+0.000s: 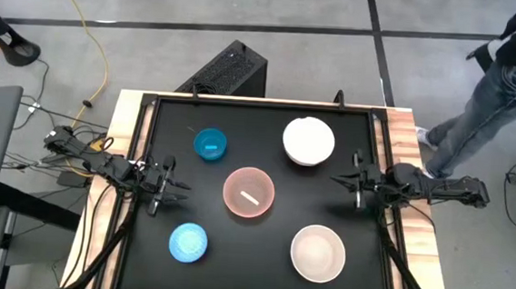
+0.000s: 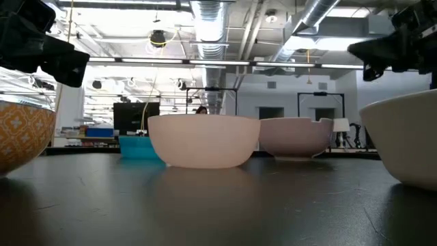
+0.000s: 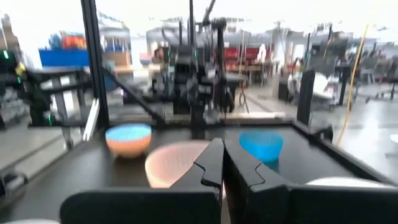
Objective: Nest bowls inside each other
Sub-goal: Stack the orange bowl into the pink bowl
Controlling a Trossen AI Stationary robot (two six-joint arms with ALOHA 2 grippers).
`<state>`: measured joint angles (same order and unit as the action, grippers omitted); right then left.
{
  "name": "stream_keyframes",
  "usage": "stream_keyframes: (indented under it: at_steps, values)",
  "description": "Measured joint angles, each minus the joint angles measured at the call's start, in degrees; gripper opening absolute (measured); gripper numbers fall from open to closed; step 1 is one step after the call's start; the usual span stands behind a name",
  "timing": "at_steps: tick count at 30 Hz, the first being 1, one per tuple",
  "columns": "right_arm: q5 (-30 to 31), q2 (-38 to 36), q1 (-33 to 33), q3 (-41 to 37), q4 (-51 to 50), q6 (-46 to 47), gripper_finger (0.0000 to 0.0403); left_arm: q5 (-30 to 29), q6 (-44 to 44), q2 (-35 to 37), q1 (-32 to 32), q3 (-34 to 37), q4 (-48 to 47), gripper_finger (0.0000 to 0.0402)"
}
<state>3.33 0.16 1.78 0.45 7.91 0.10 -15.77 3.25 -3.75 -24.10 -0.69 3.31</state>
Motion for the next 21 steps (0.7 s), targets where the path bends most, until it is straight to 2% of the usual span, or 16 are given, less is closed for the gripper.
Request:
stream_keyframes:
  at_steps: [3, 6, 11, 16, 21]
  values:
    - [0.6, 0.0, 0.0, 0.0, 5.3, 0.9, 0.0027, 0.0, 0.0, 0.0, 0.0, 0.0, 0.0, 0.0118]
    - [5.6, 0.7, 0.0, 0.1, 9.5, 7.3, 0.0027, 0.0, 0.0, 0.0, 0.0, 0.0, 0.0, 0.0118]
    - [2.9, 5.6, 0.2, 2.4, 9.1, 7.8, 0.0027, 0.0, 0.0, 0.0, 0.0, 0.0, 0.0, 0.0118]
    - [5.5, 17.9, 2.1, 6.3, 9.0, 9.7, 0.0027, 0.0, 0.0, 0.0, 0.0, 0.0, 0.0, 0.0118]
    - [8.0, 33.6, 3.8, 15.3, 9.3, 10.4, 0.0039, 0.0, 0.0, 0.0, 0.0, 0.0, 0.0, 0.0118]
